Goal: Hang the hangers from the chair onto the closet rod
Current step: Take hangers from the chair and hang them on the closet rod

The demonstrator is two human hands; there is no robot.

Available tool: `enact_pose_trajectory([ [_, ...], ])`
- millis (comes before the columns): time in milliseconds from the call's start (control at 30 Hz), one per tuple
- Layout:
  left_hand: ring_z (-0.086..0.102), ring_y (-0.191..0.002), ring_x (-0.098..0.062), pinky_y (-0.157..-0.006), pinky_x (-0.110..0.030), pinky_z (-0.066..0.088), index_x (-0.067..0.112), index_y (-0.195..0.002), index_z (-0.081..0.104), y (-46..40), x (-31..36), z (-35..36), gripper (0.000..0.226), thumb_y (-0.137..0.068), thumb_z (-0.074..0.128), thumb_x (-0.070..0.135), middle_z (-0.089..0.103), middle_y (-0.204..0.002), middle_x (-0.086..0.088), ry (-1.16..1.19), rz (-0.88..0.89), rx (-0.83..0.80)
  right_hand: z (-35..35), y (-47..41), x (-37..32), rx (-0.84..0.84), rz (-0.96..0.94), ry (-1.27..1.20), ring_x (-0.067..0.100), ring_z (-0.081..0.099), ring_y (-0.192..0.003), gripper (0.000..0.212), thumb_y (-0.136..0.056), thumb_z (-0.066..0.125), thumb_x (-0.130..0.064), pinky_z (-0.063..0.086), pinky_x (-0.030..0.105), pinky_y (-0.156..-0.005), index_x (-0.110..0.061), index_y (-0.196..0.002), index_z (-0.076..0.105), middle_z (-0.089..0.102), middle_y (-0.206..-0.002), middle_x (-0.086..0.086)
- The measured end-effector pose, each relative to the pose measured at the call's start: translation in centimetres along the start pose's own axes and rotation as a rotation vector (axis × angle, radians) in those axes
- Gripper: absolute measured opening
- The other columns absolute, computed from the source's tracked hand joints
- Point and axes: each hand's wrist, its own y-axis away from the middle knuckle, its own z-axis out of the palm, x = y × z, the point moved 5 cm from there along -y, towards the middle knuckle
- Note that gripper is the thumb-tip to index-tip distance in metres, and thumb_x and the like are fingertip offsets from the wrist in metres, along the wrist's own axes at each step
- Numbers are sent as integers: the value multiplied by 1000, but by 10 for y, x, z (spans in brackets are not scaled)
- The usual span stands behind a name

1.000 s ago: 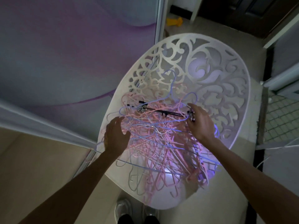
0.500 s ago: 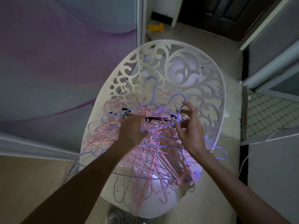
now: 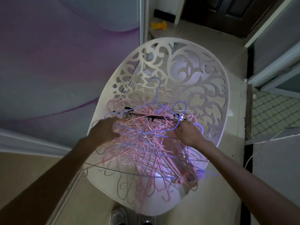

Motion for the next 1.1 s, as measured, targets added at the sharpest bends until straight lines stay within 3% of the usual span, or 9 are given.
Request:
enact_pose_trajectory([
  [133,48,-126,-25,-104,-32,39,21,-134,47,21,-54,18,47,-90,57,34,50,-138,-7,-194,-156,-139,12,-12,-4,11,48,150,40,59,-95,18,-91,43,-19,40,35,-71,-9,-77,46,63,-101,24],
  [200,52,-122,-20,-100,-27,38,22,-128,53,34,-66,34,39,-93,51,39,53,-134,-3,-160,-148,-151,19,-20,-2,-38,73,16,33,59,-89,16,-91,45,-17,37,34,-71,-16,-77,53,62,-90,18],
  [300,56,-114,-16,-94,-28,41,25,-114,61,48,-71,44,31,-89,57,41,57,-123,2,-70,-114,-35,15,-20,2,-55,12,-378,19,54,-69,36,-90,44,-1,43,34,-69,-29,-68,47,54,-67,3],
  [367,62,-104,-18,-88,-29,45,24,-100,66,53,-73,43,20,-86,62,38,62,-112,2,5,-119,107,6,-6,-1,-66,-64,-527,0,47,-54,39,-92,42,7,38,19,-59,-28,-77,50,48,-65,-1],
  [500,66,-93,-16,-81,-27,46,28,-92,70,55,-74,43,19,-85,61,43,68,-102,4,41,-168,178,-8,23,-7,-171,-110,-551,-8,47,-52,24,-94,42,9,37,6,-55,-8,-97,58,48,-74,7],
  [600,67,-95,-20,-83,-28,48,26,-97,73,54,-70,39,23,-85,62,43,70,-104,1,97,-212,193,-21,34,-5,-209,-47,-611,-8,47,-46,26,-94,44,5,35,6,-46,-8,-115,53,49,-70,3],
  [833,69,-95,-19,-83,-28,51,23,-94,75,60,-71,40,22,-82,67,40,74,-98,0,171,-262,219,-27,39,-4,-387,75,-780,5,19,-42,32,-94,44,3,14,15,-41,-20,-107,63,35,-48,-8],
  [933,68,-98,-19,-85,-29,50,25,-96,75,63,-69,42,23,-83,65,42,73,-103,0,157,-246,230,-26,34,-14,-448,66,-759,5,19,-41,34,-93,43,5,14,16,-40,-21,-100,65,38,-48,-5],
  [1100,68,-96,-19,-83,-29,51,27,-96,74,69,-66,40,24,-84,63,44,72,-102,1,146,-230,255,-26,20,-29,-306,-53,-490,3,30,-37,20,-90,55,-6,24,16,-42,-14,-73,62,40,-44,-8],
])
